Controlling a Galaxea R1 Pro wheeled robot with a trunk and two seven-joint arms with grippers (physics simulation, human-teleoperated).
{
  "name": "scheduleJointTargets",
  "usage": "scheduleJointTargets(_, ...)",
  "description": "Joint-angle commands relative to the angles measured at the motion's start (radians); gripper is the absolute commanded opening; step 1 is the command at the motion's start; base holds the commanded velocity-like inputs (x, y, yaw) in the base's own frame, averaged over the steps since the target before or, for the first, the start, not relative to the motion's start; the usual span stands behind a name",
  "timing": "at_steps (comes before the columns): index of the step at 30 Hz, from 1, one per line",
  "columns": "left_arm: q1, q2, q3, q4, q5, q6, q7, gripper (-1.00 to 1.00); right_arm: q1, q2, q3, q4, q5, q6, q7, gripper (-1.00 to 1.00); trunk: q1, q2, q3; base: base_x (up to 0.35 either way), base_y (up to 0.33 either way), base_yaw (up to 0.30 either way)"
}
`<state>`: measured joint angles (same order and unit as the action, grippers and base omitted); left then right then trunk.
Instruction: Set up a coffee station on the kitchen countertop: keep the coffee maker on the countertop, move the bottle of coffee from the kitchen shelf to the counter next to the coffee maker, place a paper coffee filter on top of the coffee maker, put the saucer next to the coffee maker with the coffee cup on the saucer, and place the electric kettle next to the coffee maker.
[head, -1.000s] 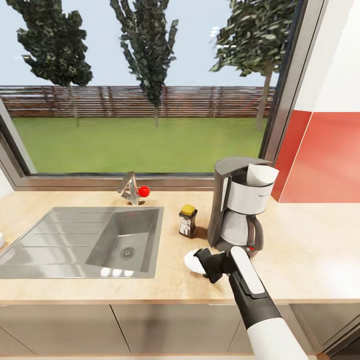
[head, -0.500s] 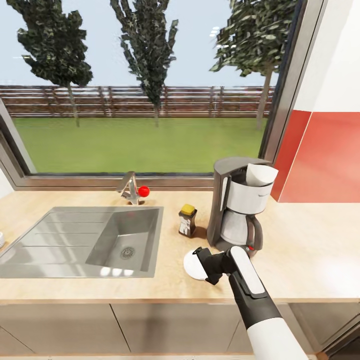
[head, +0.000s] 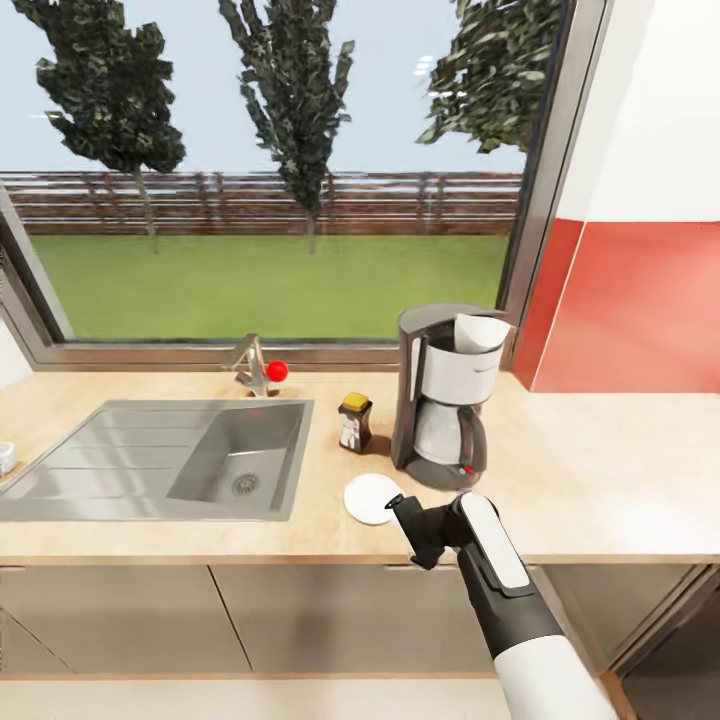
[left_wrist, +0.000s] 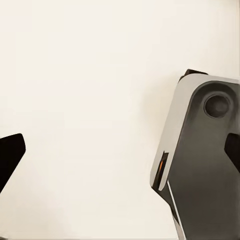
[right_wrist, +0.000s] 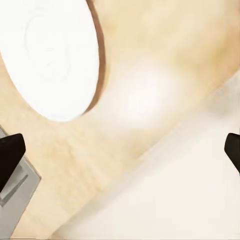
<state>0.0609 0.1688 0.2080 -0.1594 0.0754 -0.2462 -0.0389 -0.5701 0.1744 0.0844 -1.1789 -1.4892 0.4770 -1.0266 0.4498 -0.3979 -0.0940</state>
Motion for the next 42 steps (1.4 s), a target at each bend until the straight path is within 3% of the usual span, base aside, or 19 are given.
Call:
scheduleJointTargets(1,0.0,0.0,0.002,-0.002,0.008,-0.001,-0.004,1.0,-0.001,0.0,0.0,-0.001,-0.002,0.008,-0.006,1.0,0.0,-0.002,-0.002,-0.234,-0.168,0.0)
scheduleJointTargets(20,0.0,0.001,0.005,-0.003,0.009,-0.001,-0.004,1.0,-0.001,0.0,0.0,0.018,-0.002,0.008,-0.004,1.0,0.0,-0.002,-0.002,-0.271,-0.143,0.0)
scheduleJointTargets(24,0.0,0.001,0.004,-0.005,0.009,-0.001,-0.004,1.0,-0.001,0.0,0.0,0.068,-0.002,0.008,-0.003,1.0,0.0,-0.002,-0.002,-0.308,-0.087,0.0)
scheduleJointTargets(35,-0.003,-0.001,0.0,-0.013,0.005,0.0,-0.004,1.0,0.002,0.0,0.003,0.339,0.007,0.011,0.04,1.0,0.0,-0.002,-0.002,-0.163,-0.036,0.0)
scheduleJointTargets(39,-0.005,-0.003,0.0,-0.015,0.005,-0.001,-0.004,1.0,0.003,0.0,0.04,0.47,0.061,0.012,0.102,1.0,0.0,-0.002,-0.002,-0.009,-0.002,0.0)
scheduleJointTargets(42,-0.005,-0.007,-0.001,-0.016,0.006,-0.002,-0.004,1.0,0.004,0.0,0.088,0.591,0.166,0.011,0.194,1.0,0.0,-0.002,-0.002,-0.002,0.0,0.0)
